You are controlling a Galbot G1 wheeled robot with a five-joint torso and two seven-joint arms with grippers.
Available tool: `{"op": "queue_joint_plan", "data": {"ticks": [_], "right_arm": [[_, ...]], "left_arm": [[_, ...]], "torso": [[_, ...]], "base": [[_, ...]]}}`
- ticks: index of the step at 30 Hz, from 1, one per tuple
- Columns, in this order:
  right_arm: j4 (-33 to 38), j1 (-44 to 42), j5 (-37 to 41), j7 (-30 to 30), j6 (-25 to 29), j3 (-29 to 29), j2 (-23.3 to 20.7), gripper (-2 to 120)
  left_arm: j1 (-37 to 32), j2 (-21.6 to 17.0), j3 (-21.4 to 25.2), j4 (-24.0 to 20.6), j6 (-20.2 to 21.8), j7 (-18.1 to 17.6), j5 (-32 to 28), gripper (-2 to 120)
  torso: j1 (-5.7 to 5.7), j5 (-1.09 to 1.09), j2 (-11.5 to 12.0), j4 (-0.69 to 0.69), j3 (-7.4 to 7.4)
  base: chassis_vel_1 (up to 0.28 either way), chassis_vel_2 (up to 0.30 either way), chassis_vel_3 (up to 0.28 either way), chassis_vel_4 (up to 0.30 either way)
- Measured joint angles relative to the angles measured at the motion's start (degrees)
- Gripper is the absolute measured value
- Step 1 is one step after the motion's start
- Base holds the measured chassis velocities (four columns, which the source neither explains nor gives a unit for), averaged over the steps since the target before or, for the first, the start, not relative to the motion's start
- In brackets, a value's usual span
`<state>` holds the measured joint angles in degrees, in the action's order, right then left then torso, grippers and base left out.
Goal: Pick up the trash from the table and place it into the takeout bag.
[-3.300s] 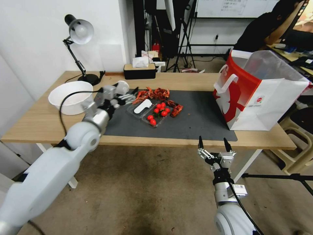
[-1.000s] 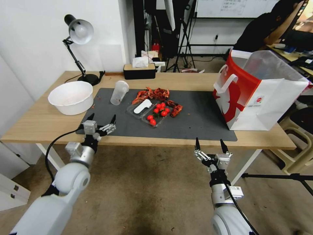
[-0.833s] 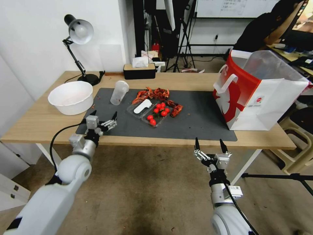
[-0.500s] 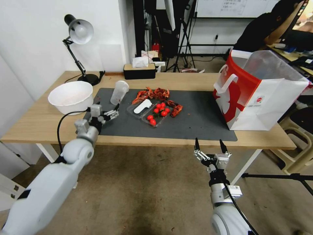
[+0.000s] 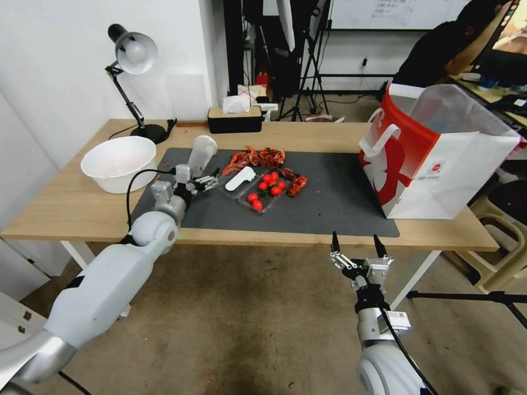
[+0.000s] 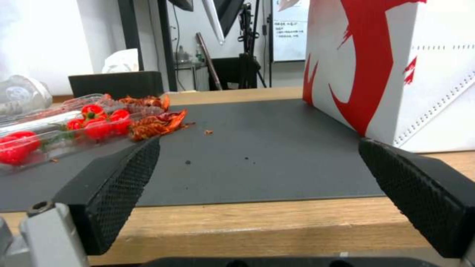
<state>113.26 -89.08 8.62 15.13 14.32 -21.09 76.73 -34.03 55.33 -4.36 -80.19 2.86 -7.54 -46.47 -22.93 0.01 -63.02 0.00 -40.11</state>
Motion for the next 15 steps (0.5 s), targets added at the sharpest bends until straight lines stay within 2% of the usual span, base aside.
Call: {"op": "queue_joint_plan", "data": {"ticks": [8,15], "right_arm": [[0.0,0.1,0.2,0.0,0.0,-0.1,-0.1,100],[0.0,0.2,0.2,0.1,0.0,-0.1,-0.1,100]], "left_arm": [[2.2,0.0,-0.8,1.8,-0.3,0.1,0.6,100],[5.6,0.7,-2.6,6.7,-0.3,0.3,0.7,100]], "torso": [[0.01,-0.01,0.0,0.01,0.00],[0.00,-0.01,0.0,0.00,0.00]], "base": [[0.000,0.000,0.000,0.000],[0.000,0.000,0.000,0.000]]}}
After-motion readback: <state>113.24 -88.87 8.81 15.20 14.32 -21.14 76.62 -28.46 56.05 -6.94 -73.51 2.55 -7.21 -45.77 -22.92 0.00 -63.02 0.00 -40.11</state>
